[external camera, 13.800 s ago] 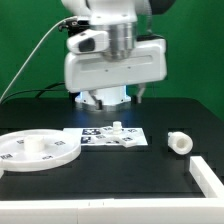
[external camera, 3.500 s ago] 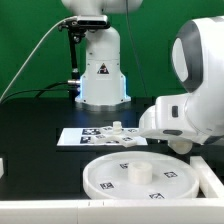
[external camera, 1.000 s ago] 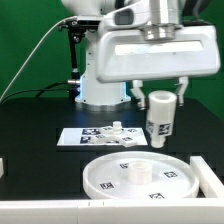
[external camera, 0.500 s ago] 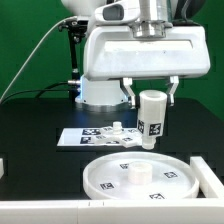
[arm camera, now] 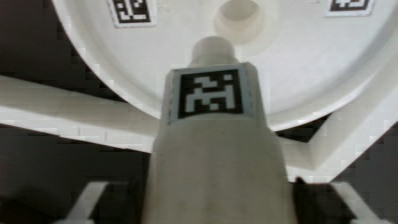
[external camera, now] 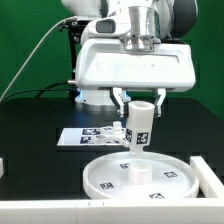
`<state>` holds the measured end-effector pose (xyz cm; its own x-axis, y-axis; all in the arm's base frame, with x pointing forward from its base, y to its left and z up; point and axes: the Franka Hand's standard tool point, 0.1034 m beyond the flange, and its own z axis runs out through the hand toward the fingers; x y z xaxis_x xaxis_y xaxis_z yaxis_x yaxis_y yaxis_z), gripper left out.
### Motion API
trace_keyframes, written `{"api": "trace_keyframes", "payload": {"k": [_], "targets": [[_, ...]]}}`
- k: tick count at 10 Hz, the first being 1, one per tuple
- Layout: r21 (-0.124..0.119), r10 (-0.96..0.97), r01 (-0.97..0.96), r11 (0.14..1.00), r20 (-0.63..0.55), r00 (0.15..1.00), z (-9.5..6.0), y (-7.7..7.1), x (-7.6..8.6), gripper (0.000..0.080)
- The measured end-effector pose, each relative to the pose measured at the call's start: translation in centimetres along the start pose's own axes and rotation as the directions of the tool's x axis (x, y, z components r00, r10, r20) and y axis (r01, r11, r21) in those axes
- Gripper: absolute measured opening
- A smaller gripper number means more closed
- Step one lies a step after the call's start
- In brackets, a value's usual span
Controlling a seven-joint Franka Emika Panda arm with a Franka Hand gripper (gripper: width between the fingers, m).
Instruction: Assemble round table
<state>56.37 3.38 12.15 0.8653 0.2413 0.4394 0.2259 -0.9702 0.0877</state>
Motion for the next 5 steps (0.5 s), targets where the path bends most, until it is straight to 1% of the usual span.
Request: {"api": "trace_keyframes", "payload": {"k": [5], "targets": [[0.002,-0.008,0.008,1.0,0.01,1.0,1.1,-0.6,-1.1,0.0406]]}}
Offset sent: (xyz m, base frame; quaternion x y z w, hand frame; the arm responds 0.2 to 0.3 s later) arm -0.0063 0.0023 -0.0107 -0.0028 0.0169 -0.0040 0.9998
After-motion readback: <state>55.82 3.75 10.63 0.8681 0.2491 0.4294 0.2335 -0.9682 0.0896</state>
